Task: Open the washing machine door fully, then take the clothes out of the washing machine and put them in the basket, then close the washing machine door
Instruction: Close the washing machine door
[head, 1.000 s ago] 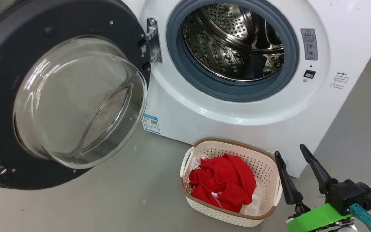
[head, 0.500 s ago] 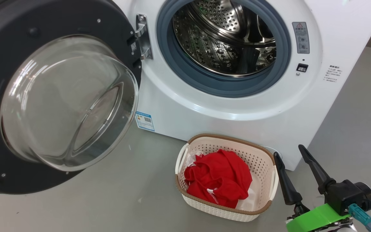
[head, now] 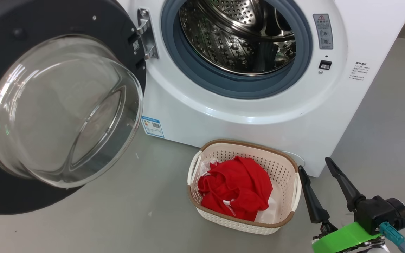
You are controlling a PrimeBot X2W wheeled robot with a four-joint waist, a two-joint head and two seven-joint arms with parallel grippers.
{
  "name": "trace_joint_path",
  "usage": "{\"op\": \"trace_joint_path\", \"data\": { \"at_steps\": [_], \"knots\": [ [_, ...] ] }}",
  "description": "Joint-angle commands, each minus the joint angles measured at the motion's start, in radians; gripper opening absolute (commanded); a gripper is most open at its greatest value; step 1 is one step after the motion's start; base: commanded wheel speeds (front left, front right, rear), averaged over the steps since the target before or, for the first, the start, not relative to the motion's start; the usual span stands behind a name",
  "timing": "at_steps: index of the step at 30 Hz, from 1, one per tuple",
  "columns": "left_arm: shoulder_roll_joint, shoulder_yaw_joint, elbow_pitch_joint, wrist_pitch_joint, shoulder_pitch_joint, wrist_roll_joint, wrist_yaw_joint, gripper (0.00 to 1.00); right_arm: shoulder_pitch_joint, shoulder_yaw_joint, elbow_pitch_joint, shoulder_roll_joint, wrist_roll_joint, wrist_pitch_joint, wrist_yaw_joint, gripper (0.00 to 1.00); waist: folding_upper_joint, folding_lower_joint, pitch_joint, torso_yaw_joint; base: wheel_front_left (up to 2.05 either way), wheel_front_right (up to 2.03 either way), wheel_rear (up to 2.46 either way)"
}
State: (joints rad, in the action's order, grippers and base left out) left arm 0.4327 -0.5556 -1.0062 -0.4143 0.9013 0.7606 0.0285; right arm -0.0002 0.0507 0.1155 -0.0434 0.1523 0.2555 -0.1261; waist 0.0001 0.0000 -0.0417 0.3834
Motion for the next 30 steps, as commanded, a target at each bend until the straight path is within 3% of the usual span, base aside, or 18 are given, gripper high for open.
{"op": "trace_joint_path", "data": {
  "at_steps": [1, 12, 30],
  "knots": [
    [0.066, -0.008, 0.019, -0.026, 0.018, 0.017, 0.022, 0.00, -0.041, 0.026, -0.028, -0.008, -0.021, 0.004, -0.005, 1.00, -0.0001, 0.0000, -0.004, 0.000, 0.00, 0.00, 0.00],
    [0.042, -0.005, 0.032, -0.166, 0.000, 0.085, 0.077, 0.00, -0.031, 0.027, -0.023, -0.011, -0.021, 0.003, -0.005, 1.00, -0.0001, 0.0000, 0.004, 0.016, 0.00, 0.00, 0.00],
    [-0.046, -0.002, 0.152, -0.293, -0.082, 0.178, 0.096, 0.00, -0.018, 0.038, -0.012, -0.009, 0.001, 0.004, -0.005, 1.00, -0.0001, 0.0000, 0.023, 0.048, 0.00, 0.00, 0.00]
  ]
}}
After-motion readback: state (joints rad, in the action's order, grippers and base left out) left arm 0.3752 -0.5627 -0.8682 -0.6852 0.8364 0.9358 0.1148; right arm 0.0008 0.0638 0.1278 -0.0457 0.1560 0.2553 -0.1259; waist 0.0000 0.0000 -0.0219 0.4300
